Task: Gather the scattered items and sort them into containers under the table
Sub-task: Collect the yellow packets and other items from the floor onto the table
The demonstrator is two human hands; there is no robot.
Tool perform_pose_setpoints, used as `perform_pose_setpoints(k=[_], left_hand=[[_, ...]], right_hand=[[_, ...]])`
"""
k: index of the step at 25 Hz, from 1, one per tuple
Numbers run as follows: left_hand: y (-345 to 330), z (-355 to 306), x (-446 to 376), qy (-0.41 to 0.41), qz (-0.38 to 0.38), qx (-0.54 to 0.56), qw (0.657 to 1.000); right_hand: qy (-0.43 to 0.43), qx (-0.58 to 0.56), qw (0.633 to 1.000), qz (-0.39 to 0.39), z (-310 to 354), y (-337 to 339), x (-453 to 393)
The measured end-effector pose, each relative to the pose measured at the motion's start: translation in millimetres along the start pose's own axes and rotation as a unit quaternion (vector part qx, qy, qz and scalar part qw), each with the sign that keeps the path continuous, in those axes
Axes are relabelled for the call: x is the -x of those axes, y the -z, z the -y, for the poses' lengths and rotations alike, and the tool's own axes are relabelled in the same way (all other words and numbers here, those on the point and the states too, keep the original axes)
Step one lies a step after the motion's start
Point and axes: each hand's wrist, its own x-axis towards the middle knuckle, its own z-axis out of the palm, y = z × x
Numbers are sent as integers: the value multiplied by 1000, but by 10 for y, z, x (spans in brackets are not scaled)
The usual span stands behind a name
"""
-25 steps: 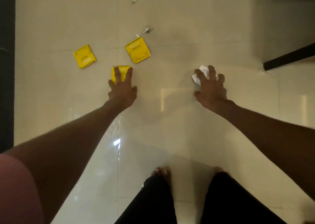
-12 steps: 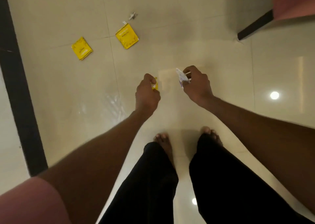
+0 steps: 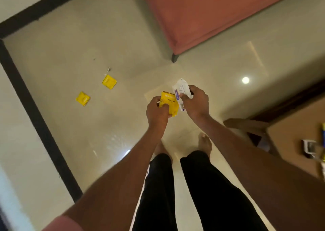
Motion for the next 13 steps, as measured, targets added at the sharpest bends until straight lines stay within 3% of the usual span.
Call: perform_pose_setpoints(k=[5,9,13], left_hand=[[-804,-366,1234,-69,88,-75,991],[-1583,-92,1764,-128,92,-146,977],[-2543,304,2625,-179,142,-205,952]], right_hand=[[-38,-76,987,-140,-277,1349,617],[-51,-144,972,-177,-943,2051,903],[-109,-168,950,-238,-1863,3008,1372]])
